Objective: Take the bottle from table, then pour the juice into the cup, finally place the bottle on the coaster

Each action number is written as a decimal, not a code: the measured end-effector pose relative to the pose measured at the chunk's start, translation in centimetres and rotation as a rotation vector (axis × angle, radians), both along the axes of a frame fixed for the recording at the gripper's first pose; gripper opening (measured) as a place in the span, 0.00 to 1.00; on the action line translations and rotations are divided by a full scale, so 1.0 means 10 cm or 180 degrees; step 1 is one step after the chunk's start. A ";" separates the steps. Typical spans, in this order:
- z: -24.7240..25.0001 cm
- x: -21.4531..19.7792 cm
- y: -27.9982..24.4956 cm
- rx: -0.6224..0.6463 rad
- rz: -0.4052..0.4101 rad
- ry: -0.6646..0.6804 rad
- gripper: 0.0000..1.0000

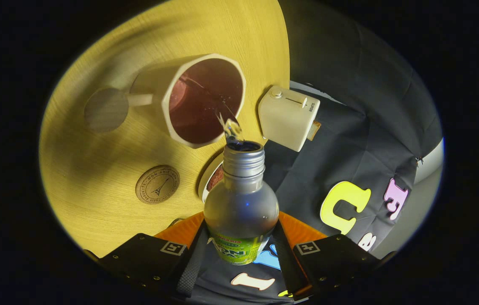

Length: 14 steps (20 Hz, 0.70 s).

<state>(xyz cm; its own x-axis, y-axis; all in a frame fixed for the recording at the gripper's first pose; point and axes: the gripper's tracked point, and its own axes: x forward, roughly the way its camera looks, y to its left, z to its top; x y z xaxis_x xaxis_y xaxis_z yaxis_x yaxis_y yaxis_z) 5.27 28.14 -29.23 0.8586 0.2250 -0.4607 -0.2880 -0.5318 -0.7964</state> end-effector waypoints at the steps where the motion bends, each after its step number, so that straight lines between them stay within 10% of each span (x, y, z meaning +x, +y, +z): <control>1: 0.01 0.00 -0.01 -0.0005 0.0004 0.0002 0.79; 14: 0.09 0.08 0.02 -0.0149 0.0160 -0.0077 0.79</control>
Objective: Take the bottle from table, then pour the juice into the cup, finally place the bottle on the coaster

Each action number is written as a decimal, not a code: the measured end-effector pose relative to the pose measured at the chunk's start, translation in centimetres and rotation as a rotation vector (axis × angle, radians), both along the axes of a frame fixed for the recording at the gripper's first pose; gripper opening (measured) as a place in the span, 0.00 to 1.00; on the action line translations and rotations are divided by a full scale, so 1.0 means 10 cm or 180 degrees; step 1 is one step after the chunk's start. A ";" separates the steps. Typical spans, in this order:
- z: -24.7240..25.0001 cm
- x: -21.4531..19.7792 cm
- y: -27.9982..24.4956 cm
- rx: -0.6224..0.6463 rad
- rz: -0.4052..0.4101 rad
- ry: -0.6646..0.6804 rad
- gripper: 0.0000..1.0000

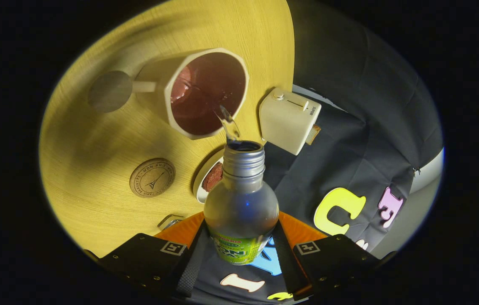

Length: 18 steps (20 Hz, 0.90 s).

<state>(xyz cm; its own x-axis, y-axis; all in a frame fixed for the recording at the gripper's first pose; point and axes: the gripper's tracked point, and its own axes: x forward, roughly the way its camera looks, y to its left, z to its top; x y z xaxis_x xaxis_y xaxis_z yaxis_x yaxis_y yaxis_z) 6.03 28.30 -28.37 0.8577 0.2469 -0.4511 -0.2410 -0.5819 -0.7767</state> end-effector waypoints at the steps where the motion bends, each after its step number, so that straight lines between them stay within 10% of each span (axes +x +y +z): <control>1: 0.02 -0.01 0.02 -0.0020 0.0021 -0.0011 0.79; 18: 0.15 0.09 0.14 -0.0480 0.0333 -0.0159 0.79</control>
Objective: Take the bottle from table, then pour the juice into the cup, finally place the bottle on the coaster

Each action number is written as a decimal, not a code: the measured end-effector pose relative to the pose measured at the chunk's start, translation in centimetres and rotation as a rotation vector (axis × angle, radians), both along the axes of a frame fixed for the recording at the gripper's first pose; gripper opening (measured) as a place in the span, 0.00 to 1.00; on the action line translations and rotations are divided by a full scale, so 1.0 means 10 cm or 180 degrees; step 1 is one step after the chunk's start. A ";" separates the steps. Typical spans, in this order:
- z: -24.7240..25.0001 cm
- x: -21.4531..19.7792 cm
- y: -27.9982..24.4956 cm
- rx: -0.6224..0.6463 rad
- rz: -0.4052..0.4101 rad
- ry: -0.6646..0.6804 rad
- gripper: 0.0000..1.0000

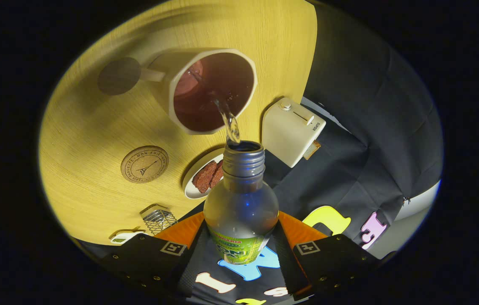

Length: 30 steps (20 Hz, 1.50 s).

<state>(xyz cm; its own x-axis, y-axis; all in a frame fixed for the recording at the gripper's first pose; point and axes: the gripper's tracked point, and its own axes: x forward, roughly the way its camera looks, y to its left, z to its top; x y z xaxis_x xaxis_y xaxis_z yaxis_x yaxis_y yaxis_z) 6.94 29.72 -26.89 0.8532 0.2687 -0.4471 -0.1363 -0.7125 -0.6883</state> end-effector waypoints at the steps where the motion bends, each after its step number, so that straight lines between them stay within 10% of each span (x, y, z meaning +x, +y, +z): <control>1: 0.00 0.00 0.01 -0.0003 -0.0006 0.0002 0.79; 30: 0.01 -0.04 0.13 -0.0149 0.0132 -0.0058 0.79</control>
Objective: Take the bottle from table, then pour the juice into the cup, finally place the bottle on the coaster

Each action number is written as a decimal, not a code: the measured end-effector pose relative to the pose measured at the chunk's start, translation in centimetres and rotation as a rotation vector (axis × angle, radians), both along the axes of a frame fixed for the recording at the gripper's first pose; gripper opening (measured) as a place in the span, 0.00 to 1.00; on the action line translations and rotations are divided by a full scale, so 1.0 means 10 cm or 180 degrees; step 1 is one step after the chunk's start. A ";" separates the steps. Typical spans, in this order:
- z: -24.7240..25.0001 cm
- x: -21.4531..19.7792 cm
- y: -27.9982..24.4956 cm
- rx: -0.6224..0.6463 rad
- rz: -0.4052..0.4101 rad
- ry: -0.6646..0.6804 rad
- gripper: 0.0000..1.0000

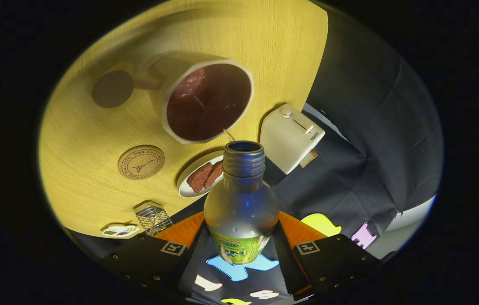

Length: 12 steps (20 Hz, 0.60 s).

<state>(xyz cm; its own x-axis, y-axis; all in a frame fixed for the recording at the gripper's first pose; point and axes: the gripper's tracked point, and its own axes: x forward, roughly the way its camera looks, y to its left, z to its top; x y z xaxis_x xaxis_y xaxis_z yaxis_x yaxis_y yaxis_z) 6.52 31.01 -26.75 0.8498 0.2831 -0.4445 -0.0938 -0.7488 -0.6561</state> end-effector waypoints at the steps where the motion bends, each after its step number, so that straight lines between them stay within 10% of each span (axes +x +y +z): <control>1: -0.02 0.00 -0.01 0.0006 -0.0012 0.0010 0.79; 12: -0.08 -0.06 -0.04 0.0327 -0.0103 0.0149 0.79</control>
